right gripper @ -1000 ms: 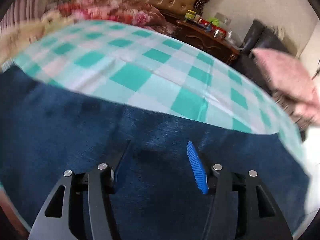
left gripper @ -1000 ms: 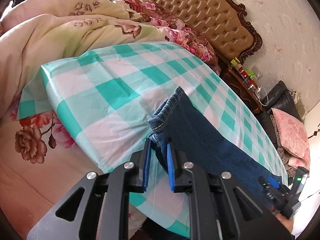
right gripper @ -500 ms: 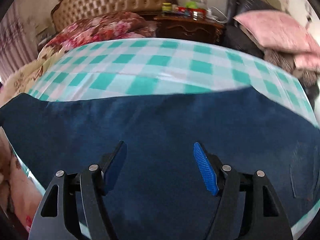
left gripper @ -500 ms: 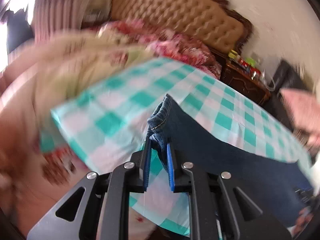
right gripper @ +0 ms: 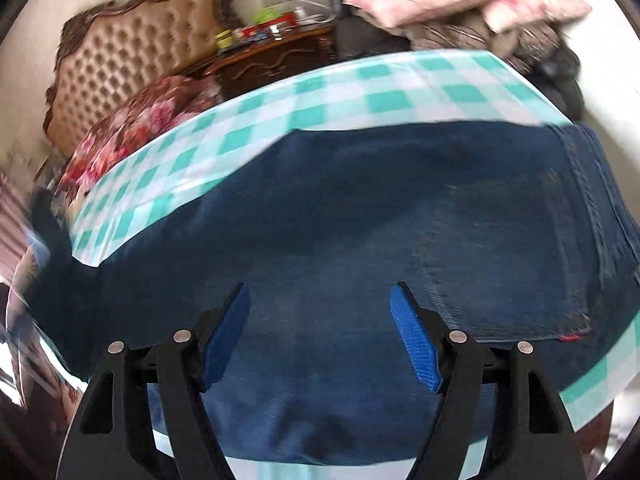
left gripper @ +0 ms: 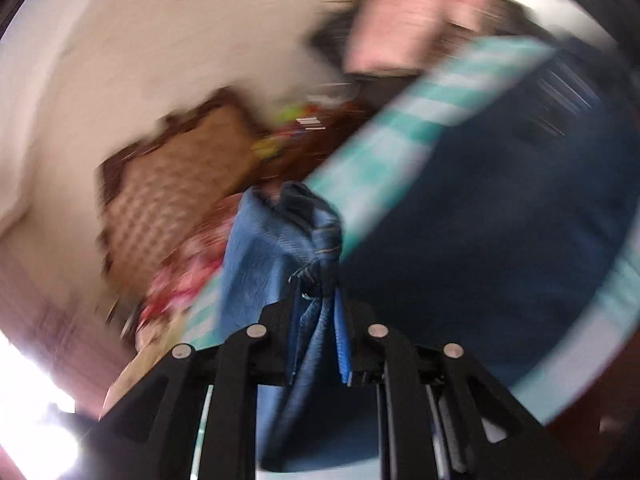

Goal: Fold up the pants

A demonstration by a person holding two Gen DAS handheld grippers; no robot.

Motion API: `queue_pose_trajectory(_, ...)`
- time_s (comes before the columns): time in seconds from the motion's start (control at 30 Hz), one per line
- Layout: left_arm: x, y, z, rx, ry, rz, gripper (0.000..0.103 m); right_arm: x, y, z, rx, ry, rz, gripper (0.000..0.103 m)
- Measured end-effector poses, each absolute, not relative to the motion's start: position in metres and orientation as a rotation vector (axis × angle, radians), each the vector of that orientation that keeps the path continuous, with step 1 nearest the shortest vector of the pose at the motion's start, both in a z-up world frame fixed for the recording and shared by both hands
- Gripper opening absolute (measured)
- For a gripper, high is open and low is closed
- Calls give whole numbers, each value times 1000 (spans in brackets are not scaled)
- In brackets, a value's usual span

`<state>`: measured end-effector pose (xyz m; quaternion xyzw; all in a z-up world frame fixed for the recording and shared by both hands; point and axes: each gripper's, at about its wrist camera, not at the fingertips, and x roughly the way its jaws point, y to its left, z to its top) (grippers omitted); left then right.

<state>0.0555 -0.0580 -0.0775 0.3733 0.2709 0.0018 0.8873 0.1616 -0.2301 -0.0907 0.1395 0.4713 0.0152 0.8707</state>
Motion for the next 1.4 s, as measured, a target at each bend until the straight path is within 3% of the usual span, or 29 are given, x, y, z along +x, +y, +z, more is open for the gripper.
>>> queue_pose_trajectory(0.03, 50, -76, -100, 794, 585, -49, 22, 160, -236, -94, 312, 999, 38, 70)
queue_pose_trajectory(0.1, 40, -91, -121, 847, 573, -38, 49, 158, -244, -99, 352, 1019, 67, 70)
queue_pose_trajectory(0.17, 32, -89, -122, 836, 538, -20, 61, 158, -246, -101, 382, 1035, 104, 70)
queue_pose_trajectory(0.53, 37, -78, -125, 764, 594, -118, 62, 171, -209, -107, 482, 1138, 301, 70)
queue_pose_trajectory(0.63, 42, -79, -131, 766, 626, -168, 52, 174, -205, -108, 536, 1169, 357, 71)
queue_pose_trajectory(0.7, 46, -84, -132, 741, 651, -219, 25, 176, -203, -109, 556, 1195, 366, 72)
queue_pose_trajectory(0.77, 47, -87, -132, 730, 649, -224, 21, 179, -200, -108, 560, 1212, 375, 73)
queue_pose_trajectory(0.97, 47, -60, -95, 547, 590, -221, 16, 192, -185, -108, 635, 1284, 438, 80)
queue_pose_trajectory(1.27, 39, -48, -70, 456, 558, -232, 13, 231, -133, -120, 666, 1389, 550, 80)
queue_pose_trajectory(1.33, 34, -49, -70, 448, 554, -240, 13, 241, -124, -124, 629, 1401, 556, 74)
queue_pose_trajectory(1.37, 35, -49, -69, 446, 554, -243, 13, 247, -118, -126, 601, 1402, 557, 65)
queue_pose_trajectory(1.4, 36, -48, -70, 452, 553, -246, 13, 253, -115, -126, 564, 1389, 557, 48)
